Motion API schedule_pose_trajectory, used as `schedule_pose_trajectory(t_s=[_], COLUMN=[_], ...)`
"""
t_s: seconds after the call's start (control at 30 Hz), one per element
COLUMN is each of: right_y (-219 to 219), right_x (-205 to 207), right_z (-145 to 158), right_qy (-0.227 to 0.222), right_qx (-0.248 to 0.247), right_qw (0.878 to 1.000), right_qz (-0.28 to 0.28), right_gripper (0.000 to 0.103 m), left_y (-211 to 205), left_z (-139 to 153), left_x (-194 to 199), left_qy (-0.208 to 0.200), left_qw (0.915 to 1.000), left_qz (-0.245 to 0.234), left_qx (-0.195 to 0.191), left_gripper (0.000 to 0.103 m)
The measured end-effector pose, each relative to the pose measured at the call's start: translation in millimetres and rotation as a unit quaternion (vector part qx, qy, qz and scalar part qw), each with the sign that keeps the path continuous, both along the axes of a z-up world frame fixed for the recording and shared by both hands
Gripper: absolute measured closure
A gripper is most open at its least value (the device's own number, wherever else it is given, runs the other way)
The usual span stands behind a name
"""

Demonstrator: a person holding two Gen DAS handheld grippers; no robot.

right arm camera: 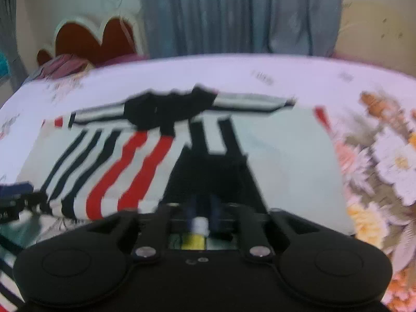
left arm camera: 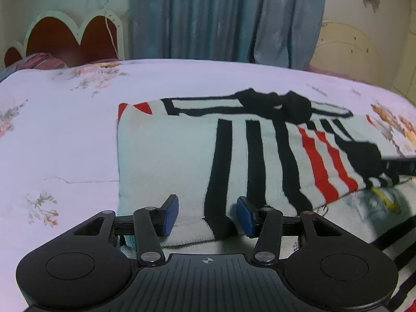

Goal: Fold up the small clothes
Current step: 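Grasp the black hem with the right tool, fold it toward the collar, release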

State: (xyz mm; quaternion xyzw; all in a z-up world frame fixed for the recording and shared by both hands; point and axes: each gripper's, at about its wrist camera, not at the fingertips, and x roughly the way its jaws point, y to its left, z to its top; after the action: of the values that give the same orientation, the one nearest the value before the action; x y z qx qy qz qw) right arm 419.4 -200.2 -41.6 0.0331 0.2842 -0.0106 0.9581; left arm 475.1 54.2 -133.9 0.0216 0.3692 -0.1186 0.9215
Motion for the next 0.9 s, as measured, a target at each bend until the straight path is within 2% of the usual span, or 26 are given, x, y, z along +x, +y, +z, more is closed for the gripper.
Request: schedule_pose_trajectory(t_s=[0.03,0.07,0.17,0.27,0.33,0.4,0.53,0.9], right_y=[-2,-5,-6,-5,-4,-1,-3,-1], right_x=[0,6,2,-7,3,6,7,8], right_z=[-3,-12,-7,0,-11,-11,-11,-7], right_qy=[0.001,0.027,0.025,-0.005,0.031,0.031,0.034,0.051], right_qx=[0.001,0.006,0.005,0.002,-0.01,-0.028,-0.019,-0.045], right_qw=[1.0,1.0,1.0,1.0,0.999,0.999,0.999,0.998], right_qz=[-0.006,-0.01,-0.01,-0.018,-0.018,-0.013,-0.017,0.005], right_gripper=[0.082,0.082,0.083,0.081,0.082,0.082,0.082,0.081], left_y=[1,1,1,1,0,-2,-3,-15], left_z=[-1,-2,2,4,-1,0,1,2], left_x=[0,0,0,-7,-7,-6,-4,-3], left_qy=[0.001,0.002,0.002,-0.006,-0.002,0.003,0.009,0.016], left_qw=[1.0,1.0,1.0,1.0,0.9998,0.9997,0.9997,0.9982], left_qz=[-0.002,-0.003,-0.006,-0.004,-0.01,-0.011,-0.009,-0.009], left_qx=[-0.002,-0.002,0.002,0.007,0.015,0.021,0.02,0.058], left_gripper=[0.053,0.053,0.053,0.053,0.052,0.052,0.051,0.049])
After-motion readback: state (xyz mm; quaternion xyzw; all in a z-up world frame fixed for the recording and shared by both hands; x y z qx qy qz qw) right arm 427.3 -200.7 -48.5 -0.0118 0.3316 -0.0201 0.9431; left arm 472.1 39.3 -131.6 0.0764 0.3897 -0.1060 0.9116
